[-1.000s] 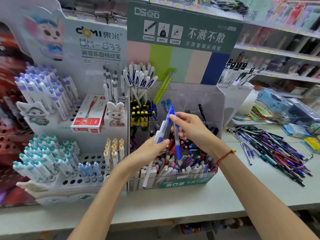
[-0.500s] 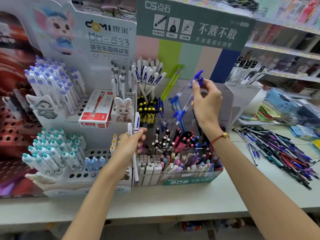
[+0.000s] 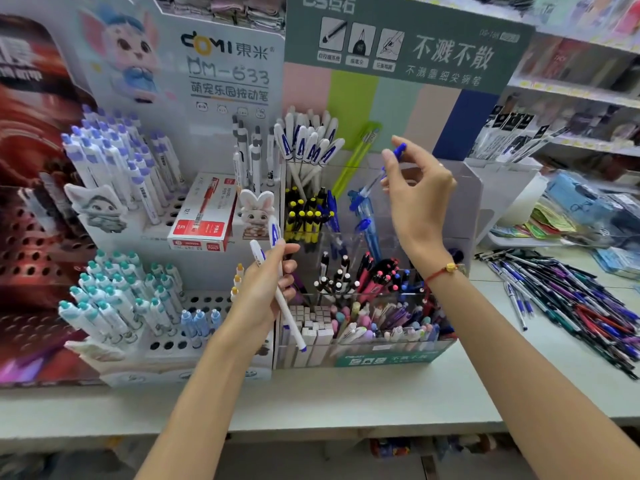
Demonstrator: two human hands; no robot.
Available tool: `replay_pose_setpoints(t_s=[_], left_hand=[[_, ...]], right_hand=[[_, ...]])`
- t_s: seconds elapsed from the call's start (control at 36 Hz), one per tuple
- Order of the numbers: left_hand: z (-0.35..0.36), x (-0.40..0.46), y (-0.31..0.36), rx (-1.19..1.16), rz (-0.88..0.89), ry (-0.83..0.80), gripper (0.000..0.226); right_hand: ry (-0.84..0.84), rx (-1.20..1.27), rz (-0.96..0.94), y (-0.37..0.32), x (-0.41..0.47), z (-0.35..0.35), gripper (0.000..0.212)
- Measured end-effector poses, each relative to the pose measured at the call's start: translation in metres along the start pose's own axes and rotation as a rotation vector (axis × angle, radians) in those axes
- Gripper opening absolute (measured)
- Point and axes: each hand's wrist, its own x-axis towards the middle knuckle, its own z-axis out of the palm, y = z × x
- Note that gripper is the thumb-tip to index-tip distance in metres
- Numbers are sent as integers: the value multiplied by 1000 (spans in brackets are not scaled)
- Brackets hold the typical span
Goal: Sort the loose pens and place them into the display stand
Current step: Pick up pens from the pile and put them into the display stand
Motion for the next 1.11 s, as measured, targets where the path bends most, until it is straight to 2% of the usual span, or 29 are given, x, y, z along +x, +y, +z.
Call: replay_pose_setpoints(t_s=[0.08, 0.17, 0.28, 0.39, 0.47, 0.58, 0.64, 0.75, 0.83, 0.89, 0.97, 1.0, 1.06, 1.11], left_hand=[[3, -1, -2, 29, 18, -19, 35], [7, 0, -5, 2, 2, -34, 33], [8, -2, -8, -38, -28, -83, 22], [5, -3, -9, -33, -42, -151, 24], [3, -5, -8, 104, -60, -218, 26], [2, -7, -8, 392, -51, -331, 26], [5, -7, -9, 510, -24, -348, 25], [13, -9, -6, 626, 34, -357, 26], [19, -12, -4, 627, 79, -398, 26], [17, -12, -2, 678, 178, -300, 25], [12, -10, 3, 610, 344, -32, 20], [12, -10, 6, 563, 381, 31, 24], [13, -12, 12, 562, 417, 127, 46], [15, -12, 18, 609, 352, 101, 62]], right_hand=[[-97, -183, -160, 4, -6, 11, 33], [-225, -336, -272, 9, -20, 21, 40], [-227, -490, -338, 24, -32, 24, 24], [-280, -573, -461, 38, -42, 22, 26], [-303, -509, -407, 34, -45, 15, 29], [-399, -208, -49, 15, -65, -1, 33], [-466, -131, 26, 5, -75, -10, 31], [-684, 1, 175, -7, -78, -23, 21], [-641, 97, 253, -9, -77, -28, 16], [-531, 168, 300, -11, -74, -32, 17], [-422, 204, 349, -12, -66, -38, 15], [-447, 204, 351, -13, -64, -40, 13], [-550, 181, 316, -17, -63, -41, 11], [-627, 165, 280, -23, -64, -41, 13]])
